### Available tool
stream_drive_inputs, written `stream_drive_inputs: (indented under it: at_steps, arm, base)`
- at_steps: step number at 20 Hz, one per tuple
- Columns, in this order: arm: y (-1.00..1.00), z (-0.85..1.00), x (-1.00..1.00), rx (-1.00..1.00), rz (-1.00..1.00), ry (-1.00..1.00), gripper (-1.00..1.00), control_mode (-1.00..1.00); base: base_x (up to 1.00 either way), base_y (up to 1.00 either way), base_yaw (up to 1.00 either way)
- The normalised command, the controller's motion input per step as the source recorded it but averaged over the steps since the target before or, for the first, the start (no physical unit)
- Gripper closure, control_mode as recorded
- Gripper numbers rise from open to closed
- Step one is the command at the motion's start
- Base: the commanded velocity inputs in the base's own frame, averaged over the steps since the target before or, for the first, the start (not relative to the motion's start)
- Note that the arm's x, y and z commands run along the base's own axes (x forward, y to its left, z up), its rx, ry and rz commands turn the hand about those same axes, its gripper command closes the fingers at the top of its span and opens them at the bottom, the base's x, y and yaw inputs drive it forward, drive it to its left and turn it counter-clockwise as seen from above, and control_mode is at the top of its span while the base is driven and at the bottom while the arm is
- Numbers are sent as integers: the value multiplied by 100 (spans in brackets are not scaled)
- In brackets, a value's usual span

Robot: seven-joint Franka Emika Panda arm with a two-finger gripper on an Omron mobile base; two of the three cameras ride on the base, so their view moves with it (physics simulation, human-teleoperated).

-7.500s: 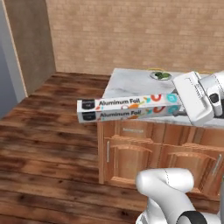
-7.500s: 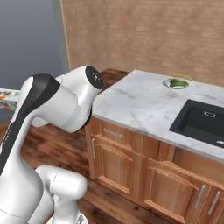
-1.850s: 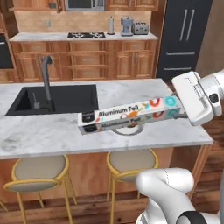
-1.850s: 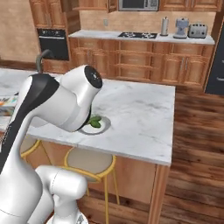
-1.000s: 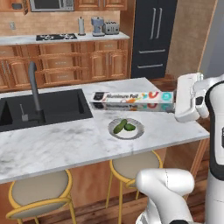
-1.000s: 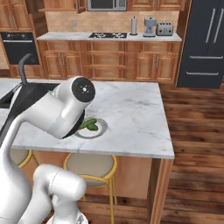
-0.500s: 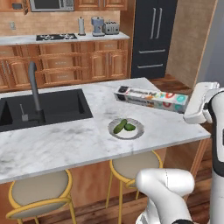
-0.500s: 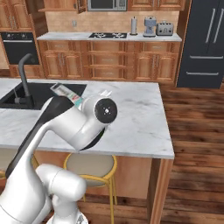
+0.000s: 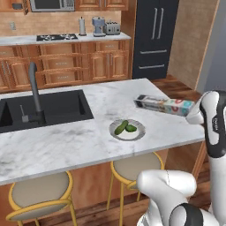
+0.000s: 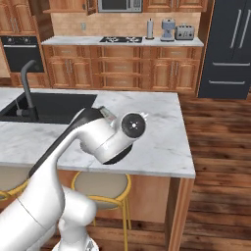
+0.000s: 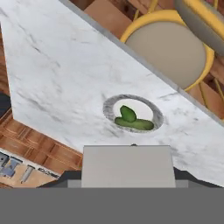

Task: Retrieve the tupperware and aluminum foil from the cabinet and place them on the dining counter near the plate with avocado and cucumber to prepare for storing leftovers.

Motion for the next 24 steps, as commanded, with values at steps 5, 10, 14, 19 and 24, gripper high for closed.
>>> stream_drive_inputs:
  at_steps: [5, 10, 14, 19, 24]
  arm:
    - [-20, -46, 38, 1, -13, 10, 100, -100]
    - [0, -43, 40, 0, -9, 0, 100, -100]
    - [0, -35, 48, 0, -7, 0, 100, -100]
    - [0, -33, 50, 0, -7, 0, 100, -100]
    - [0, -34, 47, 0, -5, 2, 100, -100]
  base:
    - [0, 0, 0]
    - [0, 0, 0]
    - [0, 0, 0]
    - [0, 0, 0]
    - [0, 0, 0]
